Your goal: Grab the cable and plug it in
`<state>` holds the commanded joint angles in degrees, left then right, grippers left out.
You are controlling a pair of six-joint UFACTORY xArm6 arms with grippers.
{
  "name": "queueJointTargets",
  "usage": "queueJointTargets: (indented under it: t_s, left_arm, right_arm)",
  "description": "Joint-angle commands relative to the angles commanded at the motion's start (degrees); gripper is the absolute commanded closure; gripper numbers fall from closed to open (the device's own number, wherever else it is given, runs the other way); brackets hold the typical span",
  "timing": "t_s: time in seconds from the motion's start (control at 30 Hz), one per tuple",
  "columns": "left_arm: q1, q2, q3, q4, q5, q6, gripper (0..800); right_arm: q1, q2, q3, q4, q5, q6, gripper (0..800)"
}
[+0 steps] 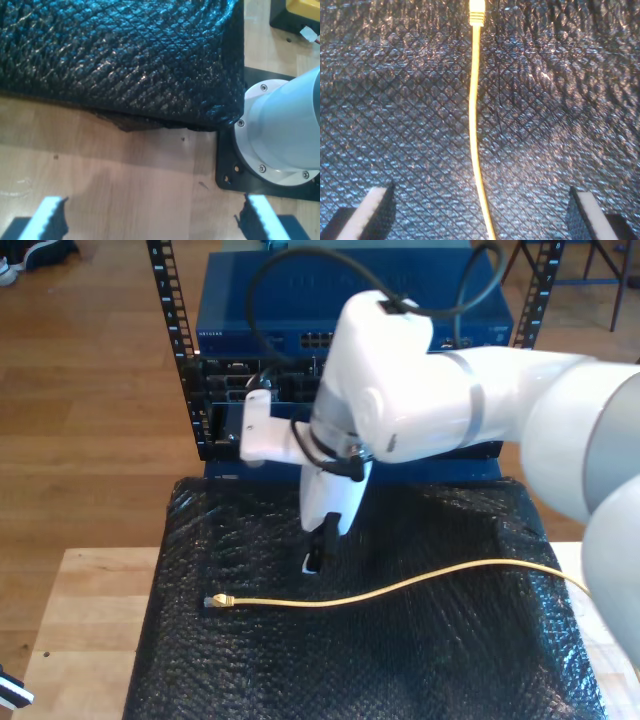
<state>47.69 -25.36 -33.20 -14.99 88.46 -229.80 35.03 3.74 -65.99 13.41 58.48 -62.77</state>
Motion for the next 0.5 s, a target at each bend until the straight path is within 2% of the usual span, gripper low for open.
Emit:
queueJointTargets:
  t_s: [0.37, 0.5]
  left_arm:
    - [-0.7, 0.7, -0.26, -1.32, -0.18, -2.73, 0]
    - [-0.79, 1.49, -0.26, -1.41, -1.58, -3.87, 0]
  right_arm:
    - [2.99, 2.73, -2.11, -0.09, -1.49, 2.9, 4]
    - [3.08, 4.04, -3.08, -0.26, -1.58, 5.1, 4]
